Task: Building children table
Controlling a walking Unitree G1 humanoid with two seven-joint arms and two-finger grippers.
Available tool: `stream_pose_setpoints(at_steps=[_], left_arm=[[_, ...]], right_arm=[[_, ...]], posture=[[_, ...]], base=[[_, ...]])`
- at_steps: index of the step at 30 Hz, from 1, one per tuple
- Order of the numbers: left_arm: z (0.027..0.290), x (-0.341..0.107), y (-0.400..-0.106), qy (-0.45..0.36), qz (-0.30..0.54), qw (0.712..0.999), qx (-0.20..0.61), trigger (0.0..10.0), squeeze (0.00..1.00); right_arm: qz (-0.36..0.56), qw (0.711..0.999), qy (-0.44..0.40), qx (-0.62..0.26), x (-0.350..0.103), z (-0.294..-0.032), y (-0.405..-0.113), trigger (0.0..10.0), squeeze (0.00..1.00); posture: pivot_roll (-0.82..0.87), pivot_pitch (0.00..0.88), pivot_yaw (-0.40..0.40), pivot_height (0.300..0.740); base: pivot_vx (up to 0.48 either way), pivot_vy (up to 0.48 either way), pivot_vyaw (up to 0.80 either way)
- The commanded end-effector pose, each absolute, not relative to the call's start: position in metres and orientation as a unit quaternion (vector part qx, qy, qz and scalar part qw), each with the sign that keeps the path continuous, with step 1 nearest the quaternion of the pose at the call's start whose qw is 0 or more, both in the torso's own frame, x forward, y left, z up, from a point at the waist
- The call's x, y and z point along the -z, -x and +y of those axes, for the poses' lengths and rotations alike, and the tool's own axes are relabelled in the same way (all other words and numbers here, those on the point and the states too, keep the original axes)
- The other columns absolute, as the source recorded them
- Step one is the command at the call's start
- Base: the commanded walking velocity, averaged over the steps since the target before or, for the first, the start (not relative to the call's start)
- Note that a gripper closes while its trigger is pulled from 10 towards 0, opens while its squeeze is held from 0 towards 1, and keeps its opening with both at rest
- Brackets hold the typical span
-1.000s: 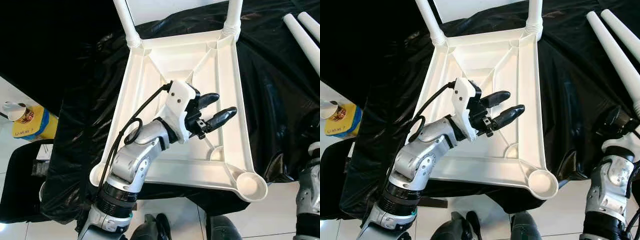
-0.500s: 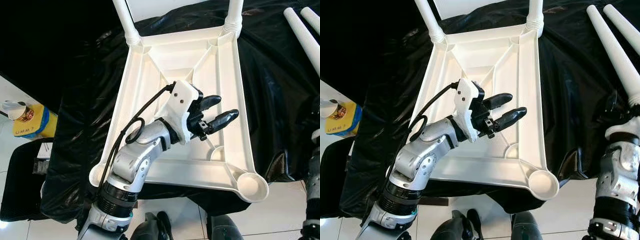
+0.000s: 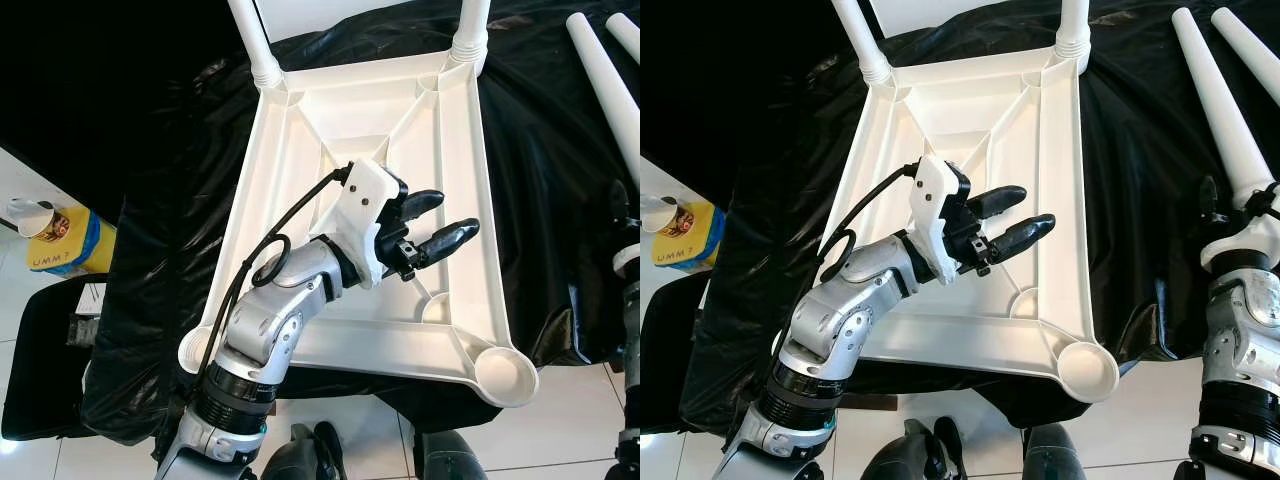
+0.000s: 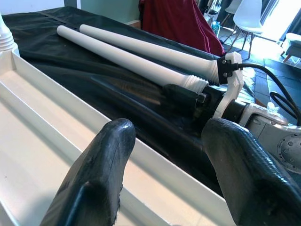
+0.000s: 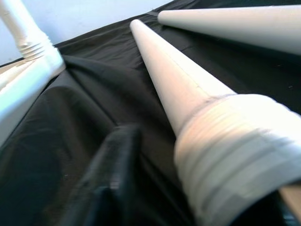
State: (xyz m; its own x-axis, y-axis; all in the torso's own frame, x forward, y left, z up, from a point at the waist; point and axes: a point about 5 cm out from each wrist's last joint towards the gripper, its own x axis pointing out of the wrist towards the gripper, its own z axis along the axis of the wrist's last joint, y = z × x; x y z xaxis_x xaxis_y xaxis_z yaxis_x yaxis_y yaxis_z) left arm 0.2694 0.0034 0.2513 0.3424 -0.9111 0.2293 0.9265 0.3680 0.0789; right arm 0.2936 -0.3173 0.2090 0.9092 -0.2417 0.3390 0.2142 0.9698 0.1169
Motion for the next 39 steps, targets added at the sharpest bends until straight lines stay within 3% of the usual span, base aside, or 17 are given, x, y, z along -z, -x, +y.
stream_pose_setpoints(at_steps=[1,9,16,17,18,19,34,39], left_arm=[[0.005,-0.251,-0.269,0.034,-0.118,0.831,0.542,10.0,0.0],[0.004,-0.247,-0.274,0.043,-0.105,0.845,0.522,10.0,0.0],[0.007,-0.242,-0.291,0.059,-0.08,0.882,0.46,10.0,0.0],[0.008,-0.242,-0.294,0.06,-0.078,0.888,0.45,10.0,0.0],[0.009,-0.243,-0.296,0.061,-0.077,0.891,0.444,10.0,0.0],[0.009,-0.244,-0.297,0.064,-0.079,0.893,0.439,10.0,0.0],[0.017,-0.253,-0.31,0.063,-0.103,0.906,0.406,10.0,0.0],[0.024,-0.261,-0.318,0.068,-0.118,0.909,0.394,10.0,0.0]], right_arm=[[-0.166,0.981,-0.039,0.091,-0.204,-0.309,-0.293,0.0,0.0],[-0.171,0.982,-0.04,0.062,-0.213,-0.303,-0.295,0.0,0.0],[-0.203,0.978,-0.026,0.029,-0.239,-0.294,-0.302,0.0,0.0],[-0.208,0.978,-0.018,0.025,-0.246,-0.29,-0.304,4.5,0.0],[-0.21,0.977,-0.014,0.023,-0.249,-0.288,-0.306,4.5,0.0],[-0.219,0.976,-0.01,0.017,-0.255,-0.284,-0.307,10.0,0.0],[-0.296,0.954,0.04,-0.02,-0.294,-0.246,-0.312,10.0,0.0],[-0.359,0.931,0.059,-0.026,-0.324,-0.235,-0.307,10.0,0.0]], posture=[[-0.12,0.256,0.194,0.74],[-0.14,0.242,0.171,0.74],[-0.16,0.211,0.12,0.74],[-0.16,0.201,0.106,0.74],[-0.16,0.201,0.106,0.74],[-0.16,0.193,0.094,0.74],[-0.16,0.146,0.054,0.74],[-0.17,0.111,0.052,0.74]], base=[[0.0,0.0,0.0],[0.0,0.0,0.0],[0.0,0.0,0.0],[0.0,0.0,0.0],[0.0,0.0,0.0],[0.0,0.0,0.0],[0.0,0.0,0.0],[0.0,0.0,0.0]])
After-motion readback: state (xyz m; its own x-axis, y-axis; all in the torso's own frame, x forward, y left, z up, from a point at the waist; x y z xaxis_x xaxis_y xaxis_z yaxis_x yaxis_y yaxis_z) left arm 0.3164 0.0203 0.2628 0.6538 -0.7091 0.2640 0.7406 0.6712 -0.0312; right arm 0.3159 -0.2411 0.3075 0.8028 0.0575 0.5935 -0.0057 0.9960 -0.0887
